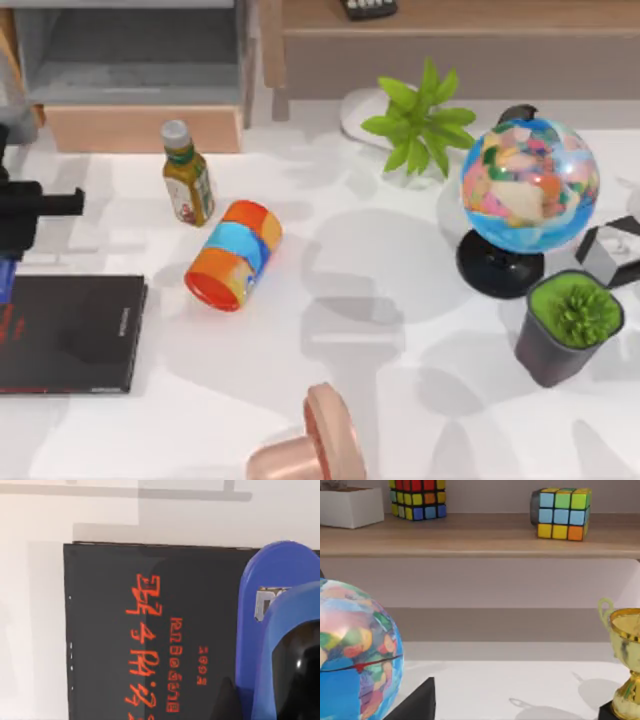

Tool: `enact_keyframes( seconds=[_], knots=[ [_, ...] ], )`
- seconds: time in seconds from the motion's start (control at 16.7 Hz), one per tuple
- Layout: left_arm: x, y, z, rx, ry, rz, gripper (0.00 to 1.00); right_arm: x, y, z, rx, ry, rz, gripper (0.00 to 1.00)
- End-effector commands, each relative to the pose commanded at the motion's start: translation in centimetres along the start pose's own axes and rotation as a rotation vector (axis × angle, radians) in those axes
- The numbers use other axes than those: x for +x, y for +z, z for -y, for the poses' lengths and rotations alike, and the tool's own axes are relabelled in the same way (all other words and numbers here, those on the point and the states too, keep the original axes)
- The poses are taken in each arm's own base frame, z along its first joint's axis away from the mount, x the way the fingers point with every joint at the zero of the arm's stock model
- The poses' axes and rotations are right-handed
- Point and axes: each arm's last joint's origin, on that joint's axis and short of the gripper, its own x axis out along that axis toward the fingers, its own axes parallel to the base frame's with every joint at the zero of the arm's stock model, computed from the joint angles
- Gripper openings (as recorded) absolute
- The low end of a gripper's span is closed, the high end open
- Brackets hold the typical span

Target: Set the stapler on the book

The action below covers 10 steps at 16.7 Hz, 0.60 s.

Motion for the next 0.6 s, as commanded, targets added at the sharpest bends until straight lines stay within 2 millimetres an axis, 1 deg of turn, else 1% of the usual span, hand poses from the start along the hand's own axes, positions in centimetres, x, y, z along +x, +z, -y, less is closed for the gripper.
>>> enact_keyframes(
  seconds=[0.12, 0.24, 0.6],
  knots=[
    [1.2, -1.1, 0.4, 0.013, -0.002, -0.035, 0.00, 0.0, 0.0, 0.0, 0.000, 0.000, 0.000, 1.00],
    [2.1, -1.8, 0.7, 0.020, -0.002, -0.057, 0.00, 0.0, 0.0, 0.0, 0.000, 0.000, 0.000, 1.00],
    [2.3, -2.0, 0.6, 0.019, -0.001, -0.068, 0.00, 0.0, 0.0, 0.0, 0.000, 0.000, 0.000, 1.00]
  ],
)
